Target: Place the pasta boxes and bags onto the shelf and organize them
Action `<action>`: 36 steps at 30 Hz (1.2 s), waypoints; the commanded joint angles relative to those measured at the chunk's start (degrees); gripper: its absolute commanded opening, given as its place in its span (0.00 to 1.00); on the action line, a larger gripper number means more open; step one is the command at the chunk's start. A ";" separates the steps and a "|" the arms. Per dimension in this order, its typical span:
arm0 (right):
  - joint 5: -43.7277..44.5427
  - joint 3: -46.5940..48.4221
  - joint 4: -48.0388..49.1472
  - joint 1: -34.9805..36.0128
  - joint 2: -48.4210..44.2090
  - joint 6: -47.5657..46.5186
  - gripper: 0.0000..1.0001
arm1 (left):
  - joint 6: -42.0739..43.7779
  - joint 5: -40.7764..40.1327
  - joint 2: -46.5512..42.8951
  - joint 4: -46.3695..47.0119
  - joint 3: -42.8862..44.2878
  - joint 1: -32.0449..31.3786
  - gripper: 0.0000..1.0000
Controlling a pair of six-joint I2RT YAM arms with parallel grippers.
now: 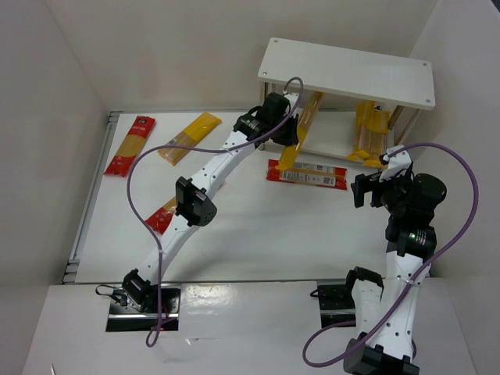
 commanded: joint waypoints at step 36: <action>-2.81 -0.01 -1.93 -1.01 -0.08 -2.15 1.00 | 5.37 -8.92 10.59 19.52 13.74 2.40 0.33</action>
